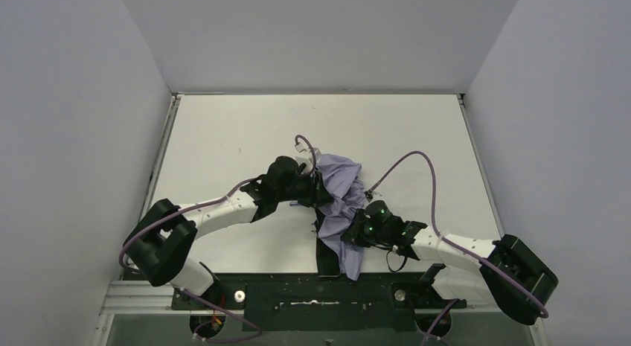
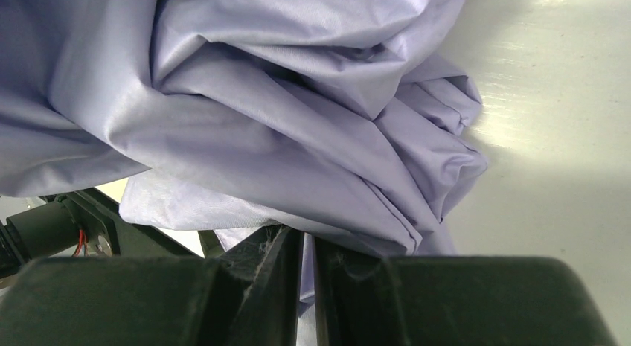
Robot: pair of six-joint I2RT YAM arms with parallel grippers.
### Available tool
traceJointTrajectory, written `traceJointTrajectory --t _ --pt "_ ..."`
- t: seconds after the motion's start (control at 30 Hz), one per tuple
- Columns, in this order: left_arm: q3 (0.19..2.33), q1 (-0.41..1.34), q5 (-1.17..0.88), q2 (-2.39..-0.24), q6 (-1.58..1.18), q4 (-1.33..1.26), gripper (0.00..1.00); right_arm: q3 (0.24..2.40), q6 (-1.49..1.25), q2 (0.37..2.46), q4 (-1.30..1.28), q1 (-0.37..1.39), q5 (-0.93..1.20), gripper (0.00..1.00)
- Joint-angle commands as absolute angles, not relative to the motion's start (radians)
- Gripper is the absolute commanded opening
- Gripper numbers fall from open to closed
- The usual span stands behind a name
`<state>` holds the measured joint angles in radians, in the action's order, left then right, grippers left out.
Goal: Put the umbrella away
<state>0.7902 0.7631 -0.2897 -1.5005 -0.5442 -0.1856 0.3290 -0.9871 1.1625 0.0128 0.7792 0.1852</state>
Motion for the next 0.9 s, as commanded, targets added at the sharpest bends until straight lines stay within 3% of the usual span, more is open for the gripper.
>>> traceJointTrajectory --t 0.0,0.07,0.2,0.67,0.87 --pt "0.819 0.757 -0.353 -1.494 -0.562 -0.277 0.25 0.334 -0.98 1.131 0.006 0.776 0.175 0.13" --pt "0.832 0.752 -0.353 -1.483 -0.556 -0.248 0.14 0.336 -0.98 1.128 0.003 0.776 0.174 0.13" --pt "0.877 0.749 -0.343 -1.429 -0.535 -0.173 0.01 0.337 -0.983 1.128 0.003 0.775 0.167 0.13" --pt "1.047 0.829 -0.345 -1.243 -0.481 0.148 0.0 0.329 -1.022 1.124 0.041 0.778 0.131 0.15" --pt "0.977 0.981 -0.235 -1.195 -0.502 0.18 0.0 0.334 -1.017 1.1 0.101 0.78 0.168 0.24"
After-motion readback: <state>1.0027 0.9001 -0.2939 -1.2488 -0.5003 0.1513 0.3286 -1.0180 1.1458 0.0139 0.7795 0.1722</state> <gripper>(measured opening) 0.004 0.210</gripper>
